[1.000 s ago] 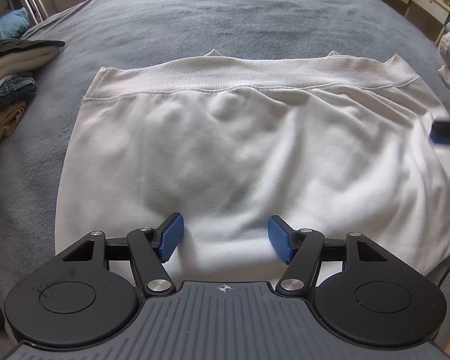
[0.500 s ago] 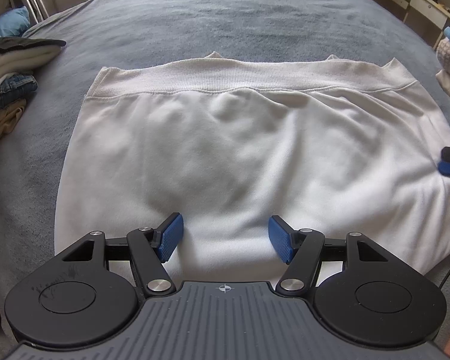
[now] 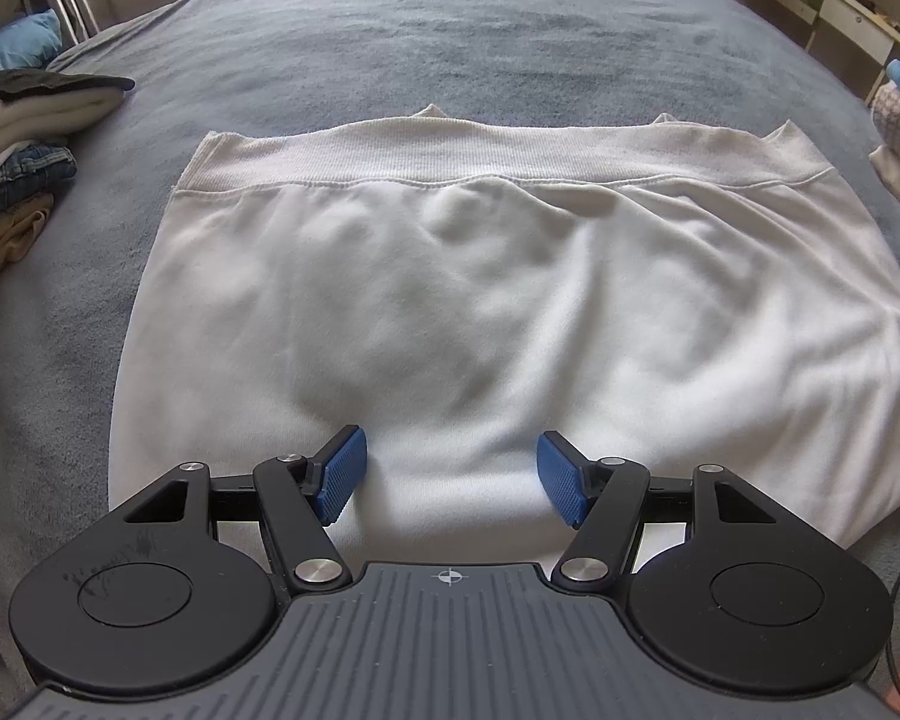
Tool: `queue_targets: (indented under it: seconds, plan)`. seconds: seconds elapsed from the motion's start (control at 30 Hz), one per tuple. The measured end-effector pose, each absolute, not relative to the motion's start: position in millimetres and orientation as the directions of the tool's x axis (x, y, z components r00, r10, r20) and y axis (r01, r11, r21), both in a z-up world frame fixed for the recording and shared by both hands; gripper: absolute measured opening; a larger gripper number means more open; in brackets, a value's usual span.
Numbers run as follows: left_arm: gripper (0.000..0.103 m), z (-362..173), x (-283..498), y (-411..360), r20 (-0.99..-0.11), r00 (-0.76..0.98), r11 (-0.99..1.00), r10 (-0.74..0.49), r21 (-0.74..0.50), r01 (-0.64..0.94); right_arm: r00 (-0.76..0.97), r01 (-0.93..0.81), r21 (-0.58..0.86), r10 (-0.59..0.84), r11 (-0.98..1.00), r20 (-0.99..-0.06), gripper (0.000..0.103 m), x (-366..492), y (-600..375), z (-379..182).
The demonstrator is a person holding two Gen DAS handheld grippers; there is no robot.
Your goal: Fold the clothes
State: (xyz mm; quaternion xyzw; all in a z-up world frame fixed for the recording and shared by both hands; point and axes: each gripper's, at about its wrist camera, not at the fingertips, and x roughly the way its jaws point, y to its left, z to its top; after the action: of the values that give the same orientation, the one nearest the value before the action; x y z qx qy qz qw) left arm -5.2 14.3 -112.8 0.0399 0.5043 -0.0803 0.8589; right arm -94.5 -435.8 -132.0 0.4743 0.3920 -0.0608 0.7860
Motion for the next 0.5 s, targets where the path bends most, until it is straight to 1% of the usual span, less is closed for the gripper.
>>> queue_targets:
  seconds: [0.13, 0.2, 0.23, 0.37, 0.5]
  plan:
    - [0.064, -113, -6, 13, -0.872, 0.480, 0.984, -0.093, -0.007, 0.177, 0.715, 0.444, 0.712, 0.263, 0.544, -0.648, 0.031, -100, -432, -121]
    - [0.064, -113, -6, 13, -0.872, 0.480, 0.984, -0.091, -0.006, 0.176, 0.724, 0.413, 0.715, 0.274, 0.564, -0.634, 0.033, -99, -428, -114]
    - [0.064, -113, -6, 13, -0.872, 0.481, 0.985, -0.091, -0.006, 0.175, 0.726, 0.389, 0.715, 0.284, 0.581, -0.626, 0.036, -97, -424, -110]
    - [0.064, -113, -6, 14, -0.871, 0.482, 0.985, -0.092, -0.008, 0.174, 0.719, 0.268, 0.696, 0.344, 0.666, -0.605, 0.038, -87, -401, -96]
    - [0.065, -113, -7, 16, -0.870, 0.483, 0.984, -0.101, -0.017, 0.176, 0.667, 0.160, 0.694, 0.441, 0.702, -0.601, 0.039, -76, -373, -96]
